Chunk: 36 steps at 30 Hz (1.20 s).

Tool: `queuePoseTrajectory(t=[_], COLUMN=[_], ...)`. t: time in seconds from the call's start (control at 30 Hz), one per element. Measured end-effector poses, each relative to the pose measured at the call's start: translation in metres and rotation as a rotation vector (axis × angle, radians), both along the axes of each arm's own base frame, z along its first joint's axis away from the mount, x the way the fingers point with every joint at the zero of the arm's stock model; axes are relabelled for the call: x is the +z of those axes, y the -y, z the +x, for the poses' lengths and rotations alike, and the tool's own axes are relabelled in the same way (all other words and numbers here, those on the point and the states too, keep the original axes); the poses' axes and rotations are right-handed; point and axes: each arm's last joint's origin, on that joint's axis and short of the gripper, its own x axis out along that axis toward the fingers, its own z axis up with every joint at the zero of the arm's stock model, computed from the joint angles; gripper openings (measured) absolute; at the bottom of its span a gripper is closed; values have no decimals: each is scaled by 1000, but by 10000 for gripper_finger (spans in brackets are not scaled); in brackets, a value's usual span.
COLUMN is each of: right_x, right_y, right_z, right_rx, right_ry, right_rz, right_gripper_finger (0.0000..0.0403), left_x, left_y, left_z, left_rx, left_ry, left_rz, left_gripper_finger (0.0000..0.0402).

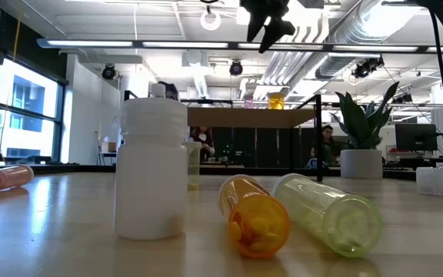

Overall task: Pick and place medicine bottles onto shelf by color
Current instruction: Put the left small orange pill bottle on the shelf

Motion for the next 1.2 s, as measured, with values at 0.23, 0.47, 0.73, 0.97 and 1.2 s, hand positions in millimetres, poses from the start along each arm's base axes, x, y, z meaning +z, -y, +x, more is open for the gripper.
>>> queuePoseTrajectory(t=[0.23,0.47,0.73,0.97,1.2], right_x=[0,0,0,0,0], right_y=[-6,-8,-8,-8,-8], right_z=[2,3,3,3,3], right_rx=[21,33,56,56,56], right_ry=[-1,-4,-9,-9,-8], right_rz=[-1,-5,-16,-16,-16], right_gripper_finger=[264,264,264,264,264], left_x=[-19,-50,-79,-98,-111], left_y=[29,59,77,86,90], left_z=[-5,-3,3,8,10], left_rx=[169,297,377,375,385], left_ry=[22,45,22,-19,-43], left_rz=[-34,-37,-18,9,45], left_gripper_finger=[241,241,241,241,241])
